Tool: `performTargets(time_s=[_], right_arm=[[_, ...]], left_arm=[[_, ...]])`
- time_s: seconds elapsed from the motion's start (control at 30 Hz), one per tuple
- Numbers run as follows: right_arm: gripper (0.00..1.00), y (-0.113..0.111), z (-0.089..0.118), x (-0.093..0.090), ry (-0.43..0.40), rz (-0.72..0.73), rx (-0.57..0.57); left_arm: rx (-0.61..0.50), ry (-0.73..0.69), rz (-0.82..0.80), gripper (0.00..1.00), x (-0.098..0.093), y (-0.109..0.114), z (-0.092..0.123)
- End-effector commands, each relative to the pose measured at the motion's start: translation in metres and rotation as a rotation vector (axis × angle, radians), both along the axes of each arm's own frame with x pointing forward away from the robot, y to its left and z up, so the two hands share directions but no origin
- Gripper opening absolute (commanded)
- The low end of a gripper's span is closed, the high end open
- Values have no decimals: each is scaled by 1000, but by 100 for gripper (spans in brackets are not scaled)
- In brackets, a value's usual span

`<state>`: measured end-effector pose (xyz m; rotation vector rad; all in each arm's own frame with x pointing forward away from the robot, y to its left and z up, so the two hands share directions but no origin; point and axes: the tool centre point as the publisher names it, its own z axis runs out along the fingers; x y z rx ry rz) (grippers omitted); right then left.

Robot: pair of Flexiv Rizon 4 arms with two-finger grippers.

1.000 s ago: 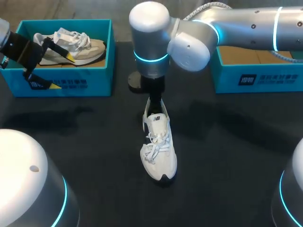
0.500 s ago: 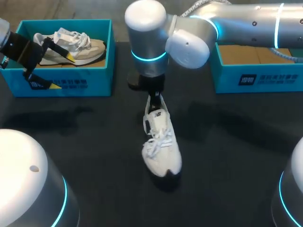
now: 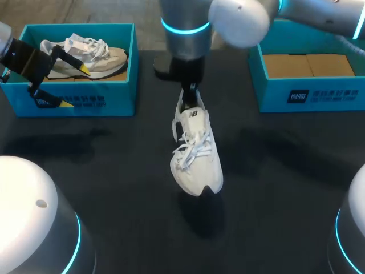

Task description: Take the shoe out of the shoebox, open the shoe tongue, remove and reinsert the insole, then place the shoe into the shoebox

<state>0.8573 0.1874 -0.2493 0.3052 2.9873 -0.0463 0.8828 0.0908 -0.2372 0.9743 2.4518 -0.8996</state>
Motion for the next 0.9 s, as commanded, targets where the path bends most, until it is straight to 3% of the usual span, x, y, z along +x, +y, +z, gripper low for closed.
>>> performTargets(time_s=[0.03,0.27,0.9], right_arm=[[0,-1,52,-12,-20,7,-5],[0,7,81,-13,-54,17,22],[0,1,81,-10,-59,17,29]], left_arm=[[1,-1,0,100,0,0,0],[1,-1,0,100,0,0,0],[1,-1,0,100,0,0,0]])
